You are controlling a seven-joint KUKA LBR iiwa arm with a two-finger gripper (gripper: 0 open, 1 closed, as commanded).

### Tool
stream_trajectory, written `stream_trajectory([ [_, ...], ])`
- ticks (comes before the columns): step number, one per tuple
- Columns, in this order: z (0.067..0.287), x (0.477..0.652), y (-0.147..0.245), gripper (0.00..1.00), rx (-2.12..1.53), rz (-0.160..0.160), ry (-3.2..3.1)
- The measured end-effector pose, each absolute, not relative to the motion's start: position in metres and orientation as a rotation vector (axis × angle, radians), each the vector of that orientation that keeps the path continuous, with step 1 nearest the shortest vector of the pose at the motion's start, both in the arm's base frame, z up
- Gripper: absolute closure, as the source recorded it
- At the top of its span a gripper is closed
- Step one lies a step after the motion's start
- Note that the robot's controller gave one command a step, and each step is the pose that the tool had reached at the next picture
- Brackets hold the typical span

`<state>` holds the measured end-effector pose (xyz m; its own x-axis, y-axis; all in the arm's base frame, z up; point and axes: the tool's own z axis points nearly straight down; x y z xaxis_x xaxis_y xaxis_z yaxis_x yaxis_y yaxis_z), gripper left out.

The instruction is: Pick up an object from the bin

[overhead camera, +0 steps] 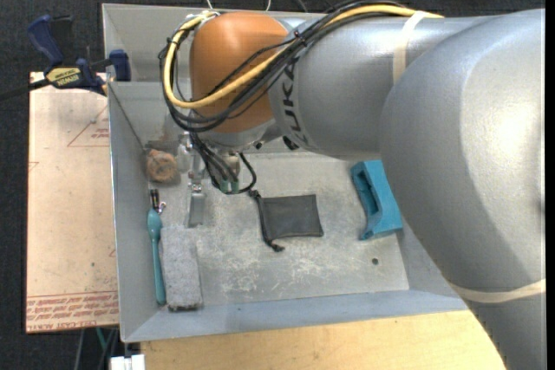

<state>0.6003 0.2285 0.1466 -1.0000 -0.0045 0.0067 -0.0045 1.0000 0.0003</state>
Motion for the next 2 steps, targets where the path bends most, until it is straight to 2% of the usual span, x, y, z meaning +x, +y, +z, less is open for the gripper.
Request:
stream_trajectory([
  [1,0.152,0.602,0.227,0.0,0.001,-0.003,-3.142],
  [2,0.1,0.645,0.247,0.0,0.445,-0.008,-3.125],
])
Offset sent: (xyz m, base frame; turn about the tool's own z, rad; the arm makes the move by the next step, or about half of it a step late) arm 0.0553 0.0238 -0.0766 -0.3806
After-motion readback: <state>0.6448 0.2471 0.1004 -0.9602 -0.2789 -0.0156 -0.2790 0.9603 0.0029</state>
